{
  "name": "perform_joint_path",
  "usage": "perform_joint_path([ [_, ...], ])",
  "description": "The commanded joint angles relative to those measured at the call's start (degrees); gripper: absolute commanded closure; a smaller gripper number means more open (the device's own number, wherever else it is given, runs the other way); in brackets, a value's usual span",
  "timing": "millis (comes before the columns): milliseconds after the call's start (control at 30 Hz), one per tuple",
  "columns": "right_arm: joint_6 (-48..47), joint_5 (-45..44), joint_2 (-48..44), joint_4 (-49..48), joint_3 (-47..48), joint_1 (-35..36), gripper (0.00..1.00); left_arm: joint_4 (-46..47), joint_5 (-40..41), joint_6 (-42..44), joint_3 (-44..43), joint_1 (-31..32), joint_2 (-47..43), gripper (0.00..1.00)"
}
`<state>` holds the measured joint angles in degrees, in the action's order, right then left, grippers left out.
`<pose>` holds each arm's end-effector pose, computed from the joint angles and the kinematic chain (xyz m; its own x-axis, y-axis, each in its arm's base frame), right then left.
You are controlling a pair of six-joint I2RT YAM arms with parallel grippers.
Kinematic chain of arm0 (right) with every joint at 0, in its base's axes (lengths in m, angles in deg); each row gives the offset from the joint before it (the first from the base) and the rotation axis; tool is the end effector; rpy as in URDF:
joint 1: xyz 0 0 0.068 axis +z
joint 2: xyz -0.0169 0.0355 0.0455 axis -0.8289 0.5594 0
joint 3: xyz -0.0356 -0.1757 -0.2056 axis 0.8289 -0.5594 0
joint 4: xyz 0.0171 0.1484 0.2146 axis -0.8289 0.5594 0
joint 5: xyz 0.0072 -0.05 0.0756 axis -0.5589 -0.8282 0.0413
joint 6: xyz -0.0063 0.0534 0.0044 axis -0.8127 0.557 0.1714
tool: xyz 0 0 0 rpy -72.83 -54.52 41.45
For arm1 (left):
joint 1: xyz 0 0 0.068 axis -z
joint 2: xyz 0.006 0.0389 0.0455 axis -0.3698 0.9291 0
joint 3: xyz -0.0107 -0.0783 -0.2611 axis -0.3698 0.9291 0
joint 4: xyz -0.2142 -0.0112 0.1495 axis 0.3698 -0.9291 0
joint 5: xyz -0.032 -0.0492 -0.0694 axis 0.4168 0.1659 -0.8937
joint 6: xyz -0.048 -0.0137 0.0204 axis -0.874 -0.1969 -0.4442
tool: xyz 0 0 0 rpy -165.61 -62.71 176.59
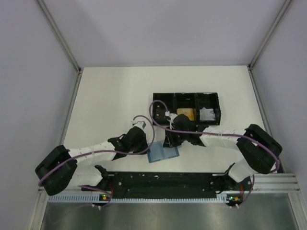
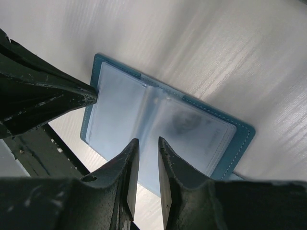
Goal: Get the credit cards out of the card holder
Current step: Remove the credit card from the card holder.
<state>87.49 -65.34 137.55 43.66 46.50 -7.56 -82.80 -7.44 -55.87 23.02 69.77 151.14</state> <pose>0.1852 0.2225 0.1611 -0.8345 -0.2268 -0.5021 -0.4929 0.7144 0.4966 0.1442 -0.1598 0.1486 -0.8850 -0.0642 -0.4611 0.1663 0.8815 -0.4420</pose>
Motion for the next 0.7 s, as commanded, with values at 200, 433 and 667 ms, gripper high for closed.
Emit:
perform_joint_path([
  [200, -2.01, -8.62, -3.85, 5.85, 3.01, 0.97, 0.67, -0.55, -0.01, -0.29, 0.73, 0.44, 0.44, 0.92],
  [433, -4.11, -9.95, -4.75, 8.23, 4.68, 3.68, 0.48, -0.64, -0.18, -0.11, 0.38, 0.35, 0.88, 0.92],
  [667, -4.21, -18.81, -0.96, 12.00, 8.11, 8.00, 0.38, -0.20, -0.36, -0.64, 0.64, 0.35, 1.06, 0.92],
])
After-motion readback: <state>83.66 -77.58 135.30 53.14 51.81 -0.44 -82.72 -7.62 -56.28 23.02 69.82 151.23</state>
